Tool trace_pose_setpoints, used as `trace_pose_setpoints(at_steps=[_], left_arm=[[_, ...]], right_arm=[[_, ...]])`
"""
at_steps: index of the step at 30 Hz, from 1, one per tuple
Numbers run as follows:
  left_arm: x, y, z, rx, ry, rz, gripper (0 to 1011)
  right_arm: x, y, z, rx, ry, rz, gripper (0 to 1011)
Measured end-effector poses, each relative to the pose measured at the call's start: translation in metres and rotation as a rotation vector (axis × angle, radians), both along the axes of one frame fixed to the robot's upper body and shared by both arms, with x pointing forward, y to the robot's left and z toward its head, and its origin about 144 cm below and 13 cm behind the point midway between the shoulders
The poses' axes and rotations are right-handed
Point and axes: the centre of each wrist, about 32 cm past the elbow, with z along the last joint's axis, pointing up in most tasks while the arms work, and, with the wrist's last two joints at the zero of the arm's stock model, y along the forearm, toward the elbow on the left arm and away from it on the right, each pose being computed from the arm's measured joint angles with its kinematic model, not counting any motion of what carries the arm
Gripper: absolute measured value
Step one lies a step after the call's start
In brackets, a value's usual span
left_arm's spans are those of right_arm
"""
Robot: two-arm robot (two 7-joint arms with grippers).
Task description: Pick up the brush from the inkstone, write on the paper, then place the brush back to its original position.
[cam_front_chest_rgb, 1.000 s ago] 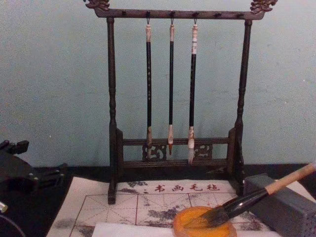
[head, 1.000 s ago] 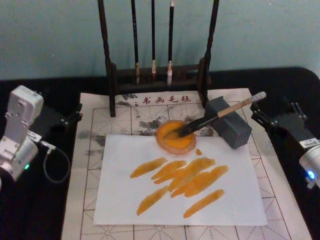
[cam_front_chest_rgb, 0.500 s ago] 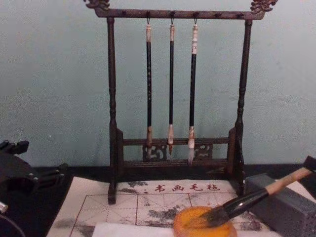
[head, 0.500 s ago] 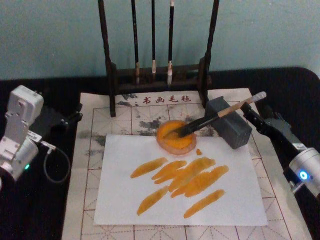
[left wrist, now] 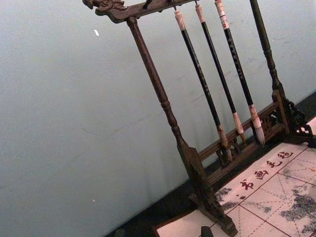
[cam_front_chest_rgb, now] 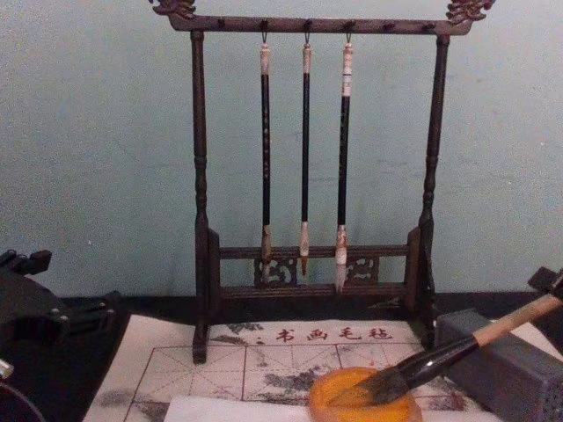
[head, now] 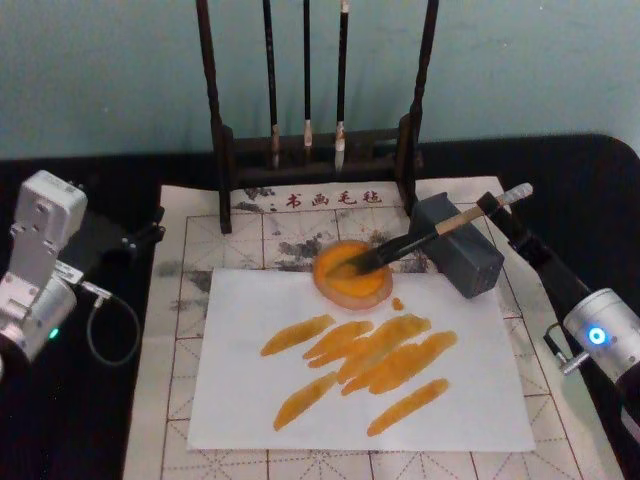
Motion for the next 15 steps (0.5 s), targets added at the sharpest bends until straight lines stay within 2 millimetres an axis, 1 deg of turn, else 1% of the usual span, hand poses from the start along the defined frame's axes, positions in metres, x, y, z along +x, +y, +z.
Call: trace_pose_setpoints(at_steps=[9,15], left_arm=[[0.0,0.0,0.0,0.0,0.0,0.0,1001],[0.0,0.0,0.0,0.0,0.0,0.0,1001]], right_arm=[[0.015,0.001,-0.003,0.117,0.028,0.005,1000],[0.02,0.002,-0.005,0.168,0.048,0.004,1000]])
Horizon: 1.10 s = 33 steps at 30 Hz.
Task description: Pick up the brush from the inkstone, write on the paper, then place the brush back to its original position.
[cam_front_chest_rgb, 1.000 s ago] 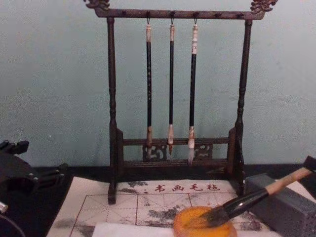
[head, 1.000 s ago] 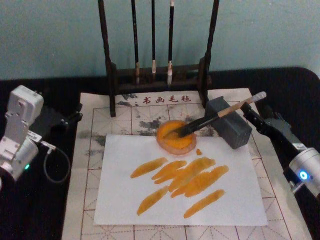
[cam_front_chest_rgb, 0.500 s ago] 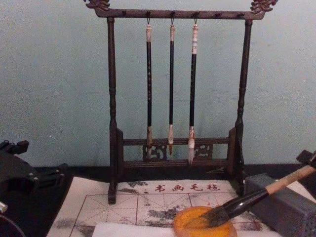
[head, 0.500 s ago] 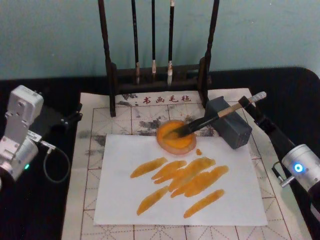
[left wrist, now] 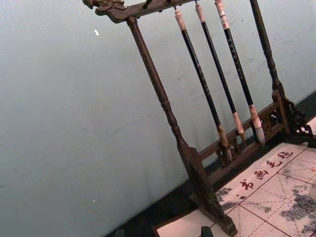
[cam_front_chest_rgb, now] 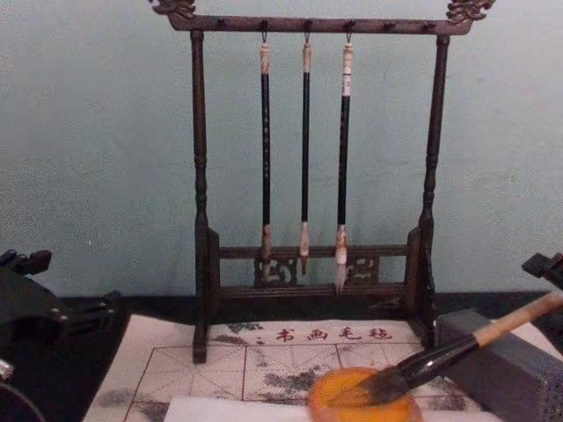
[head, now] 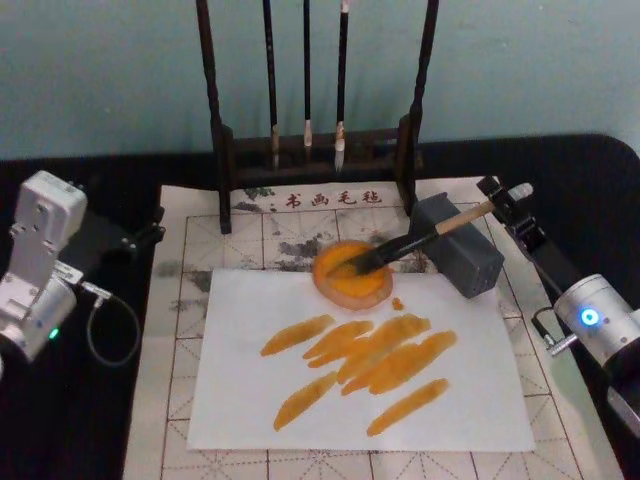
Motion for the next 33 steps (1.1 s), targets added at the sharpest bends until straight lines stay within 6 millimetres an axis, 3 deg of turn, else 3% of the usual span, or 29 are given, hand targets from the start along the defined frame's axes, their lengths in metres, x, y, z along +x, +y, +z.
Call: trace_pose_setpoints(at_steps=[33], left_arm=[[0.0,0.0,0.0,0.0,0.0,0.0,1001]], right_arm=[[0.0013,0.0001,-0.0017,0.044,0.014,0.007,1000]])
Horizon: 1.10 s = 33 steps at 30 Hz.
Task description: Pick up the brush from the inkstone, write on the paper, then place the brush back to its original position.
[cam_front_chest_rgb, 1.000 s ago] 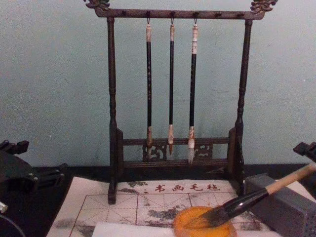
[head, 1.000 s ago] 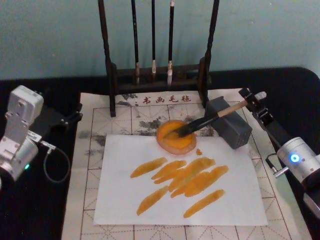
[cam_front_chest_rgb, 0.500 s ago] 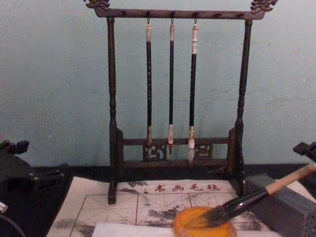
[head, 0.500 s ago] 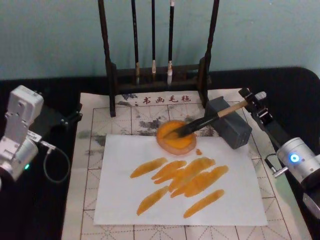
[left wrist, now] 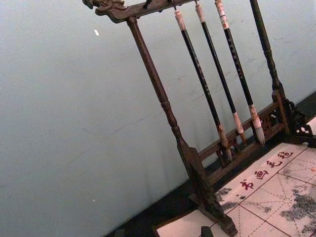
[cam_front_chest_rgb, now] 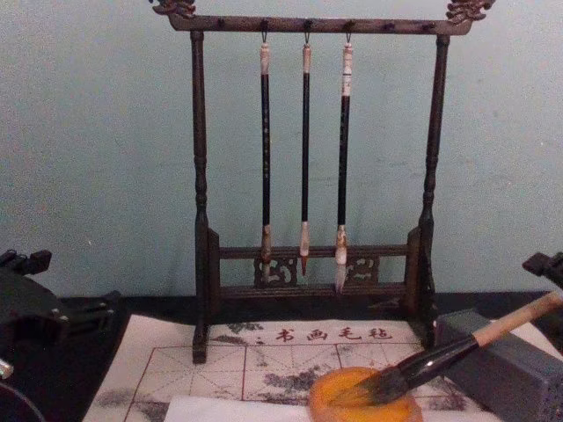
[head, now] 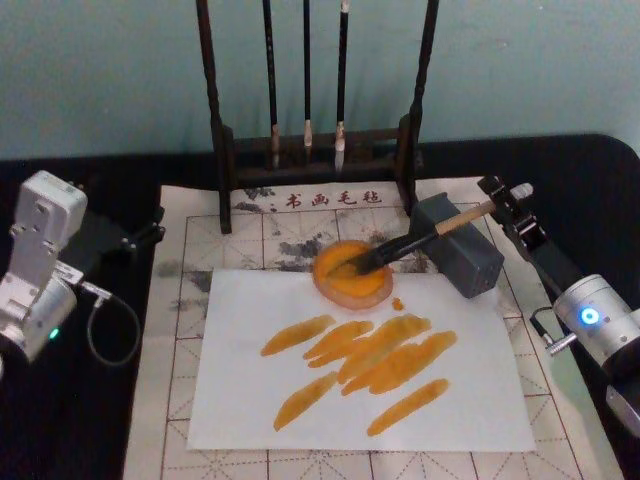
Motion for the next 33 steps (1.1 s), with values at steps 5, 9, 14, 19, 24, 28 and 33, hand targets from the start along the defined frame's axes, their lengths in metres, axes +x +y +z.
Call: trace_pose_setpoints(at_steps=[5,9,14,19,24,28,33], left_arm=[[0.0,0.0,0.0,0.0,0.0,0.0,1001],[0.0,0.0,0.0,0.0,0.0,0.0,1001],[0.0,0.0,0.0,0.0,0.0,0.0,1001],[0.0,0.0,0.0,0.0,0.0,0.0,1001],[0.0,0.0,0.0,0.0,0.0,0.0,1001],[0.0,0.0,0.0,0.0,0.0,0.0,1001],[0.0,0.0,0.0,0.0,0.0,0.0,1001]], right_arm=[[-0.0002,0.0,-0.0001,-0.001,0.0,0.0,997],[-0.0002,0.0,0.0,-0.002,0.0,-0.001,930],[-0.0003,0.0,-0.0001,-0.002,0.0,-0.001,807],[-0.0003,0.0,-0.0001,-0.003,0.0,-0.001,637],[-0.0003,0.0,-0.0001,-0.003,0.0,-0.001,476],[-0.0003,0.0,-0.0001,-0.003,0.0,-0.001,354],[-0.0003,0.0,-0.0001,-0.003,0.0,-0.001,203]])
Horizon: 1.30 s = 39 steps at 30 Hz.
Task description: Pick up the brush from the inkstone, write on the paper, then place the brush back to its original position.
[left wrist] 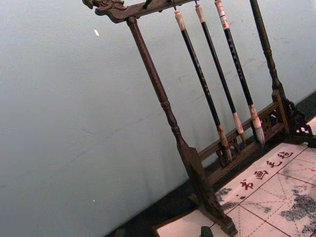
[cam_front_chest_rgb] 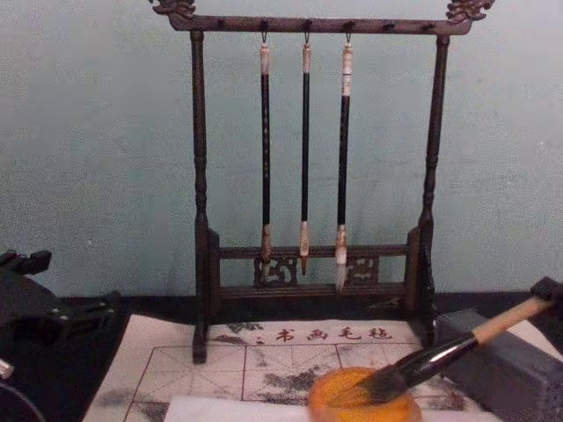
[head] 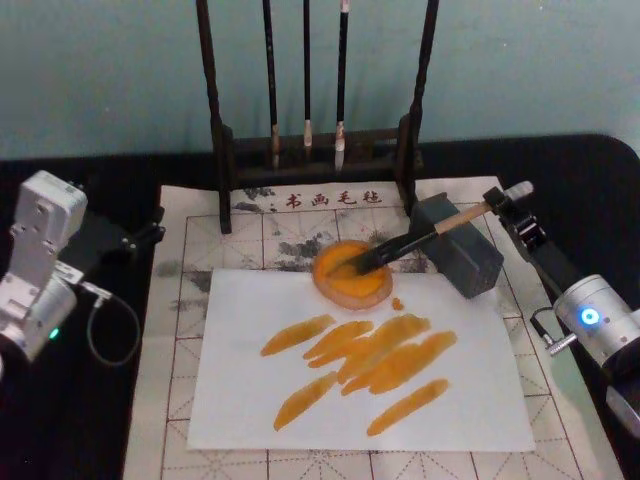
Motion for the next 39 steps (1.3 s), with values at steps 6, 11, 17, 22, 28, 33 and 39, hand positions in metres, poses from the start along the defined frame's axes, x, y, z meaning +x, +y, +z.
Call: trace_pose_setpoints(at_steps=[6,11,17,22,28,33,39], left_arm=[[0.0,0.0,0.0,0.0,0.0,0.0,1001],[0.0,0.0,0.0,0.0,0.0,0.0,1001],[0.0,0.0,0.0,0.0,0.0,0.0,1001],[0.0,0.0,0.0,0.0,0.0,0.0,1001],[0.0,0.0,0.0,0.0,0.0,0.0,1001],[0.0,0.0,0.0,0.0,0.0,0.0,1001],[0.0,0.0,0.0,0.0,0.0,0.0,1001]], right_arm=[[0.0,0.0,0.0,0.0,0.0,0.0,175],[0.0,0.0,0.0,0.0,0.0,0.0,175],[0.0,0.0,0.0,0.0,0.0,0.0,175],[0.0,0.0,0.0,0.0,0.0,0.0,175],[0.0,0.0,0.0,0.0,0.0,0.0,175],[-0.001,-0.0021,0.0007,0.014,-0.005,-0.007,175],[-0.0033,-0.0049,0.0053,0.037,-0.024,-0.018,175]])
